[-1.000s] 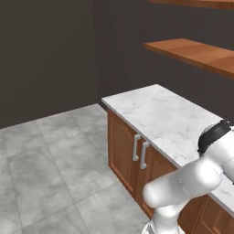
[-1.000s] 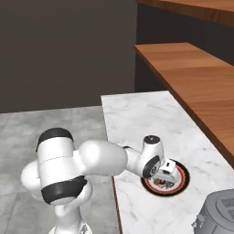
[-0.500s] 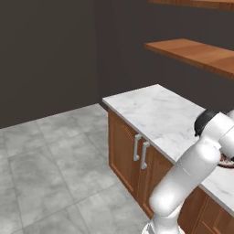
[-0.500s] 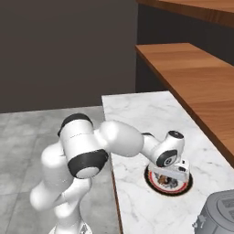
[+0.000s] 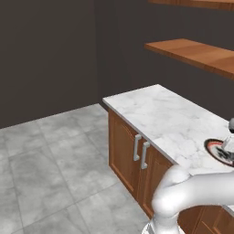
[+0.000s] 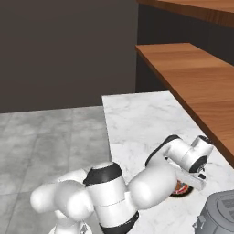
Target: Place the cold items (banana and pear) from the fridge in one tupperware on the dining counter. Place the warm items (hot dog and kebab skewer) in the stove area in another tupperware.
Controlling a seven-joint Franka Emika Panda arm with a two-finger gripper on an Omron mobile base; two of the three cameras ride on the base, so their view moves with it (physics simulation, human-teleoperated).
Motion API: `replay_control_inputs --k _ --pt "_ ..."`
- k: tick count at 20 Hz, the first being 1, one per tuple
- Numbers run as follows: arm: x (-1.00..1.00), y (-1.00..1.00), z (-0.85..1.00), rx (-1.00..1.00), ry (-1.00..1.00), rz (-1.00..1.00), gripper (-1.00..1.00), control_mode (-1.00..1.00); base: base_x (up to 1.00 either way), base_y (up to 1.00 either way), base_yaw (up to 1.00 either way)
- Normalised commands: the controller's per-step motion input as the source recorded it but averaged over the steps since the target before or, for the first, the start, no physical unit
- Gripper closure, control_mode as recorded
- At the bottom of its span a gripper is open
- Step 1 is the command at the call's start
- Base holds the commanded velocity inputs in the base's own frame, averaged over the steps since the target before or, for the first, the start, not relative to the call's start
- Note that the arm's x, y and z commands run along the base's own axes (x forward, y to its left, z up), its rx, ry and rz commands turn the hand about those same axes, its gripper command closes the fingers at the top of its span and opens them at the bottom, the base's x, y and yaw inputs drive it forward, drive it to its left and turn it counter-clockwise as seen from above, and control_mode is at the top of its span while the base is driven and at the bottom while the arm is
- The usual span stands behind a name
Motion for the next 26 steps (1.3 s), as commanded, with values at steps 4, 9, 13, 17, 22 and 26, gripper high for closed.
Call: replay_control_inputs --k 4,9,13,17,22,26 --pt "-0.80 0.11 -0.03 0.01 -0.14 0.00 1.00 -1.00 0.00 0.00 0.00" --pt "-0.74 0.70 0.92 -0.04 -0.22 0.01 1.00 -1.00 0.00 0.00 0.00" --pt "-0.61 1.00 0.96 -0.20 -0.15 0.00 1.00 -1.00 0.00 0.00 0.00" --pt "-0.61 1.00 0.49 -0.32 -0.12 0.00 1.00 -1.00 0.00 0.00 0.00" --pt "-0.40 1.00 0.17 -0.29 -0.18 0.07 1.00 -1.00 0.00 0.00 0.00" --pt "-0.26 1.00 0.30 -0.21 -0.17 0.00 1.00 -1.00 0.00 0.00 0.00"
